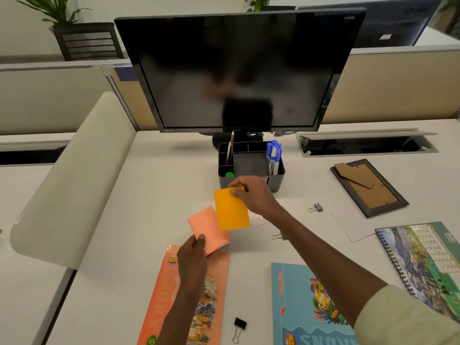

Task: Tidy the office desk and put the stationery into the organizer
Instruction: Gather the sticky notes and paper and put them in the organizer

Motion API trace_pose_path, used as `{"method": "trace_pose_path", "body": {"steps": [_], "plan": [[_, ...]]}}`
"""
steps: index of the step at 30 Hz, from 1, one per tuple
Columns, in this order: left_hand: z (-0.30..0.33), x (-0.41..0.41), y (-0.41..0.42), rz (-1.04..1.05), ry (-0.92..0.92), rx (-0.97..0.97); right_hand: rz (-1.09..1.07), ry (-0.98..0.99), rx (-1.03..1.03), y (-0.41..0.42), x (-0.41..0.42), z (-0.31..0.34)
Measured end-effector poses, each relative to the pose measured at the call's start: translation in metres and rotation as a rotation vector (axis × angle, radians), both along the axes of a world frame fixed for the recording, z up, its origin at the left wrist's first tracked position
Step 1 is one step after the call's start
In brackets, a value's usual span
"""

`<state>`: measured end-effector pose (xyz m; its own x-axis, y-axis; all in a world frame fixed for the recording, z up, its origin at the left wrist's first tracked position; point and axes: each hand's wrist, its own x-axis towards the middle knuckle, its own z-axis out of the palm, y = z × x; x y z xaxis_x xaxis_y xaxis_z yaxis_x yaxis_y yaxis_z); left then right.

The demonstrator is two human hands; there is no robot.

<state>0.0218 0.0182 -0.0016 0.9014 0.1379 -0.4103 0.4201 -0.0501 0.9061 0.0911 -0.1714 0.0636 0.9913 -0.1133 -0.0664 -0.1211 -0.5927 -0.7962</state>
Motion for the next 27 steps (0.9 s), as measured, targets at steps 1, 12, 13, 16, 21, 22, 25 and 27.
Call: {"method": "trace_pose_path", "body": {"steps": [1, 12, 13, 16, 21, 22, 25, 27], "plan": [[-0.001, -0.002, 0.001, -0.007, -0.02, -0.034, 0.016, 0.008, -0.006, 0.0, -0.001, -0.001], [0.011, 0.001, -0.027, -0.176, -0.092, -0.155, -0.037, -0.01, 0.016, 0.01, -0.02, -0.02], [0.01, 0.001, -0.03, -0.179, -0.092, -0.151, -0.083, -0.017, 0.031, 0.01, -0.024, -0.022], [0.01, -0.002, -0.036, -0.186, -0.12, -0.163, -0.178, 0.031, 0.1, 0.007, -0.035, -0.03], [0.004, -0.004, -0.047, -0.213, -0.222, 0.04, -0.134, 0.133, 0.262, 0.002, -0.055, -0.047], [0.001, -0.006, -0.048, -0.207, -0.26, 0.094, -0.139, 0.108, 0.275, 0.001, -0.059, -0.05], [-0.005, -0.009, -0.053, -0.165, -0.346, 0.218, -0.159, 0.046, 0.261, -0.001, -0.068, -0.055], [-0.007, -0.009, -0.056, -0.155, -0.381, 0.272, -0.173, 0.005, 0.23, -0.001, -0.074, -0.058]]}}
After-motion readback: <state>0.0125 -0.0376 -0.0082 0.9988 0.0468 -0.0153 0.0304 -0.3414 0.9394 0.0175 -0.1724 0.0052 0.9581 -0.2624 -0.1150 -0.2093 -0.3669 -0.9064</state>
